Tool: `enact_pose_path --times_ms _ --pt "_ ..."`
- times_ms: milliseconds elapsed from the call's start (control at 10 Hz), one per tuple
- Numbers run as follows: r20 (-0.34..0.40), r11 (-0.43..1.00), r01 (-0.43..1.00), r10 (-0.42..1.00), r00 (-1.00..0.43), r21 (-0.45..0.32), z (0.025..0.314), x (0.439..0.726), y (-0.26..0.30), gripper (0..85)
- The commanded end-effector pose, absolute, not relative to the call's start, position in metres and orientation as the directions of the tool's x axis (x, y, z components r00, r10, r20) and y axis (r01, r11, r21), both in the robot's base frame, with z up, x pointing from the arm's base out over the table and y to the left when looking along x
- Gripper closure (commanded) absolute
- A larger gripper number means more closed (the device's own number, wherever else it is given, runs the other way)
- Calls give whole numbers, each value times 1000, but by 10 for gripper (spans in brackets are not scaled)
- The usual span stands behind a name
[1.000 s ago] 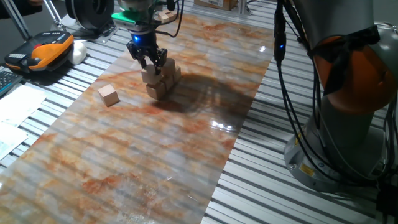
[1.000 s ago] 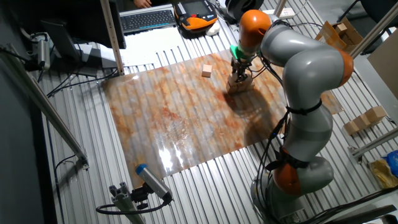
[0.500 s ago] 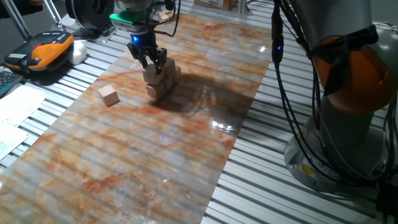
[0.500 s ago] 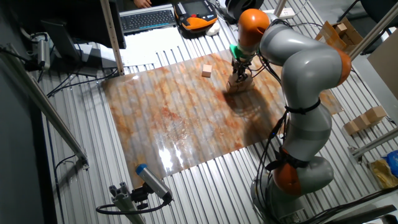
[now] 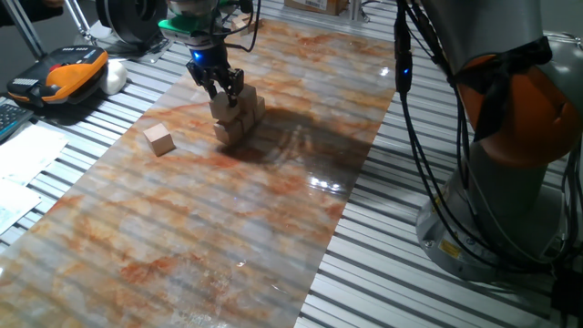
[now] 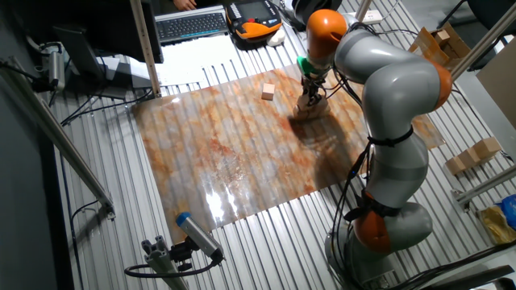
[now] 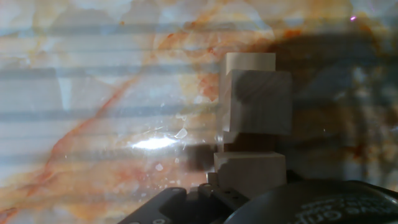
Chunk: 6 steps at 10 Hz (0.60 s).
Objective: Stack the blocks into a pyramid shape
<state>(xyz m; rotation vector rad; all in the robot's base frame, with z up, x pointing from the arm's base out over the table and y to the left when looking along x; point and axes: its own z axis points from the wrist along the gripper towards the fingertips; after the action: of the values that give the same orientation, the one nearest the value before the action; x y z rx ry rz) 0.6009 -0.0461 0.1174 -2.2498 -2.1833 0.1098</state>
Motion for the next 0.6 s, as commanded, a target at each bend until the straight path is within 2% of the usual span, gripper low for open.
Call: enact_pose_path --times_ms 0,500 --pt "-47 -34 998 998 32 -53 117 601 -47 850" --pt "-53 -43 997 998 39 -61 117 602 -52 850"
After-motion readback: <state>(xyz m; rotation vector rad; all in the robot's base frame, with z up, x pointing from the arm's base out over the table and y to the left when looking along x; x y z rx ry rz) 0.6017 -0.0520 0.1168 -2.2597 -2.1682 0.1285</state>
